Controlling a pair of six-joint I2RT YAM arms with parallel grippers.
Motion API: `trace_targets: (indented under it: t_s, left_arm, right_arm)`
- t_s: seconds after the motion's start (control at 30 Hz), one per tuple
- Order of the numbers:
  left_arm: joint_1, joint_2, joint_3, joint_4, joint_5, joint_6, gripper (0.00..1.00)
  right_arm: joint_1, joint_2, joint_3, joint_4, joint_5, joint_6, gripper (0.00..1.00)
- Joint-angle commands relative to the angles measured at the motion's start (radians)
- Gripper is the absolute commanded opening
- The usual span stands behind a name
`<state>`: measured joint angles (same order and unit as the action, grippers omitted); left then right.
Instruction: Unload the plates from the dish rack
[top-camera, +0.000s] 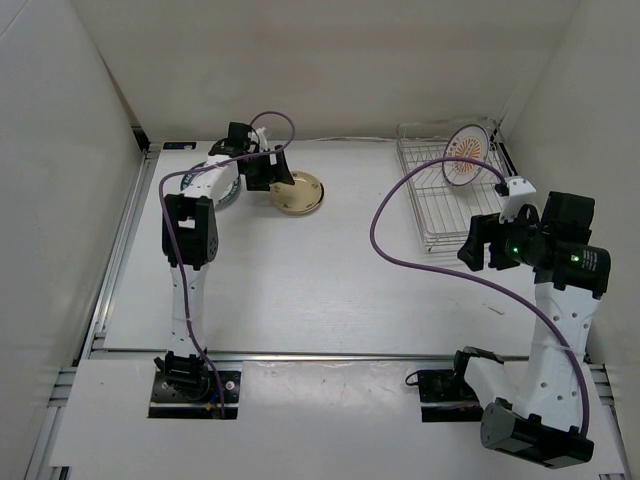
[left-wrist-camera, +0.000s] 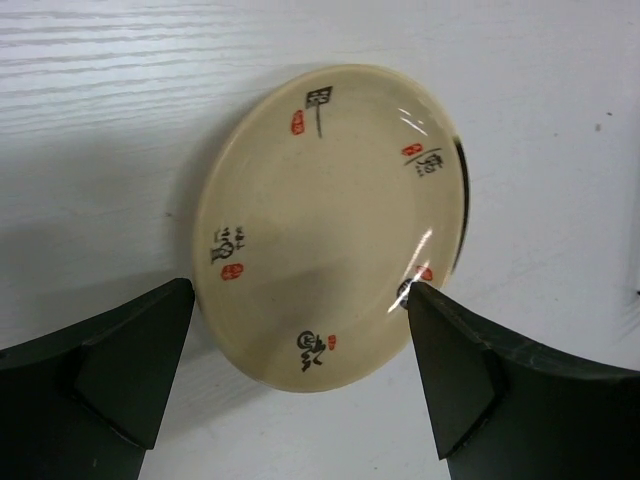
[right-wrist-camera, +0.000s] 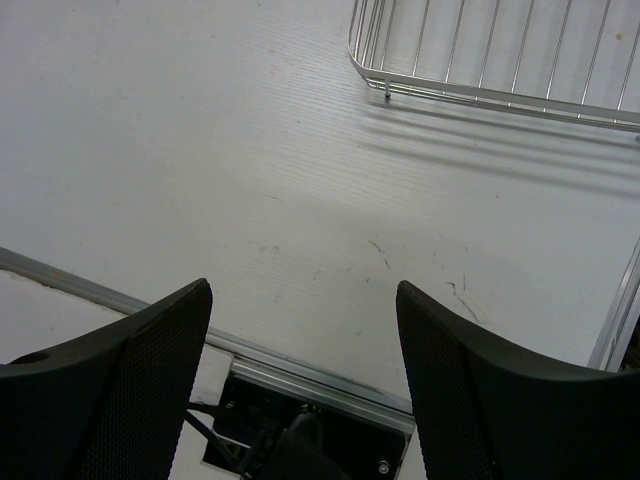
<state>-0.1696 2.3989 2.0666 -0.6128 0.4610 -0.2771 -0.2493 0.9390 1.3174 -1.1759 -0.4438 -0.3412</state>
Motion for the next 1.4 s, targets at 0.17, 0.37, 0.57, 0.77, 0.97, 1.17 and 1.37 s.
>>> trace_targets:
  t_s: [0.17,0.37,0.57,0.77,0.97,1.17,1.37]
  left_arm:
    - [-0.019,-0.080,-0.025,-0.013,-0.143,0.042,1.00]
    - [-0.050,-0.070,-0.034,-0.013,-0.134,0.042,1.00]
    - [-0.071,-0.061,-0.004,-0.013,-0.124,0.042,1.00]
    - [-0.090,-0.061,-0.014,-0.022,-0.137,0.042,1.00]
    - [-0.090,-0.133,-0.059,-0.031,-0.299,0.052,1.00]
    - [-0.050,-0.317,-0.103,-0.031,-0.282,0.029,1.00]
    - [-0.021,-0.515,-0.201,-0.041,-0.050,0.071,1.00]
  right_arm:
    - [-0.005,-0.029,-0.021,0.039,-0.030,0.014,0.78]
    - [-0.005,-0.029,-0.021,0.048,-0.039,0.014,0.78]
    - [-0.005,-0.029,-0.032,0.048,-0.039,0.014,0.78]
    - [-0.005,-0.039,-0.041,0.067,-0.039,0.024,0.79]
    - [-0.005,0.000,-0.032,0.168,0.062,0.036,0.79]
    - [-0.005,0.180,0.047,0.375,0.230,0.106,0.82]
    - [-0.005,0.470,0.299,0.444,0.278,0.151,0.85]
